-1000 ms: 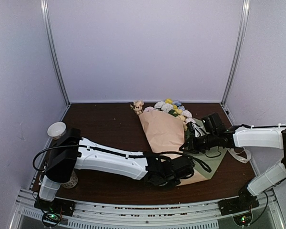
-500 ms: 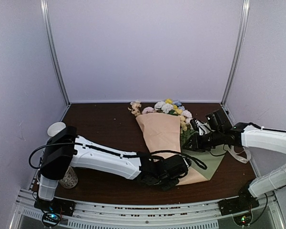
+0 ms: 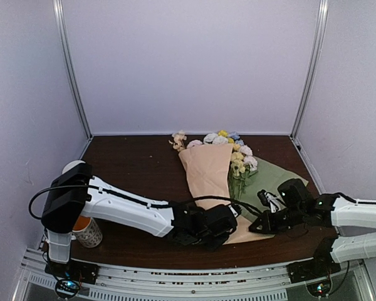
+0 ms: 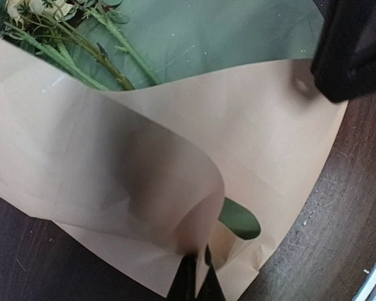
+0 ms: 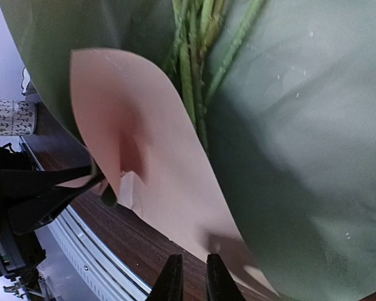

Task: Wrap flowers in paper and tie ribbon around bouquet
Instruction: Fold the one-fourth-folded wrapping paper at the center of the board.

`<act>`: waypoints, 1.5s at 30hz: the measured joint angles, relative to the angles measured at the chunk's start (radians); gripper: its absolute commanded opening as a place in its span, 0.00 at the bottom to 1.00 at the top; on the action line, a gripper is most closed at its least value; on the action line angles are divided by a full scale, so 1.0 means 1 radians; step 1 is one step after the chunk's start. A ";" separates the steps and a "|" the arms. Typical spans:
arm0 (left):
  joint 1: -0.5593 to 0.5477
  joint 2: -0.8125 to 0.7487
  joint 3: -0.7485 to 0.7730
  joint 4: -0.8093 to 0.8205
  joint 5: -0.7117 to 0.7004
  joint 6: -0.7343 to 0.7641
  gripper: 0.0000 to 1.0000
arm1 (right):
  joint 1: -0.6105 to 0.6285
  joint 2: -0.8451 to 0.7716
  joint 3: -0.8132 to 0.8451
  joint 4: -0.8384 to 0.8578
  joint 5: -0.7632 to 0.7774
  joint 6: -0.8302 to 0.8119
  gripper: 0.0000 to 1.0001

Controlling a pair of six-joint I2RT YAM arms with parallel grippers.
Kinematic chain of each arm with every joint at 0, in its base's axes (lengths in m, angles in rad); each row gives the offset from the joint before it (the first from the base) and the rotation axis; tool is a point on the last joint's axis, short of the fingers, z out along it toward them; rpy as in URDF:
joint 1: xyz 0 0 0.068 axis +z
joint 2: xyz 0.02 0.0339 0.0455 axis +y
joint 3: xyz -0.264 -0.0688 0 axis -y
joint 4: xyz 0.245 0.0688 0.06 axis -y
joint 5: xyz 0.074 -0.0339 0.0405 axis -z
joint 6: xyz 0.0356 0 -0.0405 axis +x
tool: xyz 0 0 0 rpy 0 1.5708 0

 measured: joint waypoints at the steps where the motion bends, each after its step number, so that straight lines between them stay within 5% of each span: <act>1: 0.000 -0.009 -0.010 0.002 -0.002 -0.004 0.00 | 0.014 0.016 -0.024 0.034 -0.013 0.021 0.14; 29: -0.005 -0.134 -0.142 0.037 -0.033 -0.040 0.00 | 0.180 0.586 0.090 0.554 -0.094 0.159 0.05; 45: -0.060 0.019 0.068 -0.108 -0.042 0.149 0.00 | 0.162 0.668 -0.031 0.927 -0.084 0.386 0.08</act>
